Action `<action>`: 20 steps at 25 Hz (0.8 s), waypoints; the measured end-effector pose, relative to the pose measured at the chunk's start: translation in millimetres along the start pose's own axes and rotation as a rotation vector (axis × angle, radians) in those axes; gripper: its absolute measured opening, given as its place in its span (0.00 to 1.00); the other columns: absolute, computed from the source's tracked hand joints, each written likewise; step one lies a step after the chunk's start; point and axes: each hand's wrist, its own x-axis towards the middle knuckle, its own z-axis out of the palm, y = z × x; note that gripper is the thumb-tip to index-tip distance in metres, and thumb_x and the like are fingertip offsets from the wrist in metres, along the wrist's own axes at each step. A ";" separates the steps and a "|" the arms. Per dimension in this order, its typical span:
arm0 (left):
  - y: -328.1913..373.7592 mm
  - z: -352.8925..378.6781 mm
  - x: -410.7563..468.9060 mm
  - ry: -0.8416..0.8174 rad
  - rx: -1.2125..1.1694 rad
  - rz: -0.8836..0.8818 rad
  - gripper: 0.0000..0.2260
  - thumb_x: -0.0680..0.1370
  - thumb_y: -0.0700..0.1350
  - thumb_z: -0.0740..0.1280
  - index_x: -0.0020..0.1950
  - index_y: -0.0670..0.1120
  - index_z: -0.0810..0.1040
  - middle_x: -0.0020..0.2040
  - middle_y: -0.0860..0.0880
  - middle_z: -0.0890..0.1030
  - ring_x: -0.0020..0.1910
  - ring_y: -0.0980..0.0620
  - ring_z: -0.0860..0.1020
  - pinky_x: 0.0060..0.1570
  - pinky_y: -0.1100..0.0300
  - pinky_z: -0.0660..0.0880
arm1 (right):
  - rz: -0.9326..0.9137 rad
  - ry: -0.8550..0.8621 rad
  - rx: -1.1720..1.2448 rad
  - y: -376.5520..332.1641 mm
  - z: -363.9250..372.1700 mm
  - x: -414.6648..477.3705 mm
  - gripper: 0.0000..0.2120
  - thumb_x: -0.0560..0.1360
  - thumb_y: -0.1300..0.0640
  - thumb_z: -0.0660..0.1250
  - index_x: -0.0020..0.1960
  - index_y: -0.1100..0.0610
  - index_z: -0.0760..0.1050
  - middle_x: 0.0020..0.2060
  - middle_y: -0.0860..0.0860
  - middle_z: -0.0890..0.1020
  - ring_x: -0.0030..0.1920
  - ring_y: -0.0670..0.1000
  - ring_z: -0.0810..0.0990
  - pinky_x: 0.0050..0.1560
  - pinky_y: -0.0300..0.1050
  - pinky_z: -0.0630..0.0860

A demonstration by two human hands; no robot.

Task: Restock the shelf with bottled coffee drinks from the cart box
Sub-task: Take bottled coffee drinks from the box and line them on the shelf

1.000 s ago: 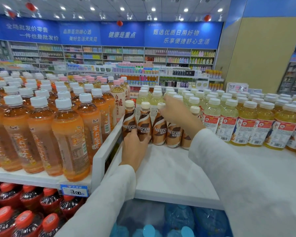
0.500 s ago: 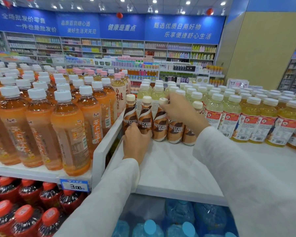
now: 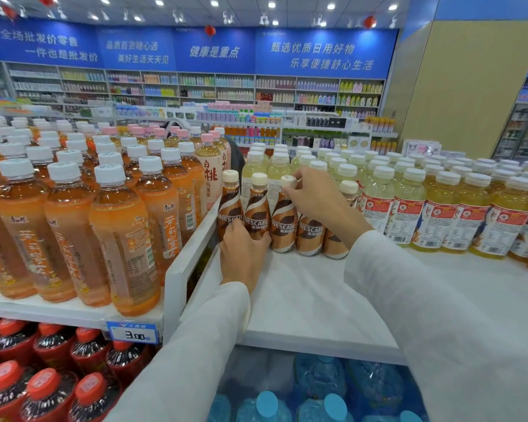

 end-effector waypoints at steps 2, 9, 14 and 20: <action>-1.3 0.1 0.3 -0.006 -0.007 0.003 0.30 0.73 0.57 0.74 0.69 0.45 0.70 0.65 0.46 0.77 0.64 0.43 0.76 0.62 0.48 0.77 | -0.003 0.006 -0.004 -0.5 -1.2 -0.4 0.17 0.79 0.49 0.68 0.62 0.59 0.75 0.52 0.55 0.82 0.51 0.55 0.80 0.54 0.54 0.80; -3.9 0.2 2.4 -0.015 -0.029 -0.012 0.32 0.72 0.58 0.75 0.71 0.46 0.70 0.66 0.47 0.76 0.65 0.43 0.75 0.64 0.45 0.76 | -0.034 0.027 0.000 0.2 -1.2 -3.3 0.16 0.80 0.49 0.67 0.62 0.59 0.75 0.51 0.55 0.82 0.52 0.55 0.79 0.54 0.53 0.79; -4.6 0.4 3.0 -0.020 -0.033 -0.010 0.31 0.72 0.58 0.75 0.71 0.47 0.70 0.66 0.47 0.77 0.65 0.43 0.76 0.63 0.45 0.77 | -0.026 0.014 0.022 0.9 -2.2 -0.6 0.17 0.80 0.50 0.67 0.63 0.59 0.76 0.52 0.56 0.83 0.51 0.56 0.80 0.55 0.55 0.79; -6.5 -6.5 1.1 -0.025 -0.083 -0.022 0.28 0.72 0.59 0.75 0.67 0.48 0.74 0.61 0.49 0.80 0.60 0.47 0.78 0.61 0.49 0.77 | -0.040 0.040 0.091 1.7 -4.4 -8.3 0.18 0.79 0.48 0.68 0.63 0.59 0.78 0.50 0.53 0.84 0.45 0.54 0.83 0.51 0.55 0.82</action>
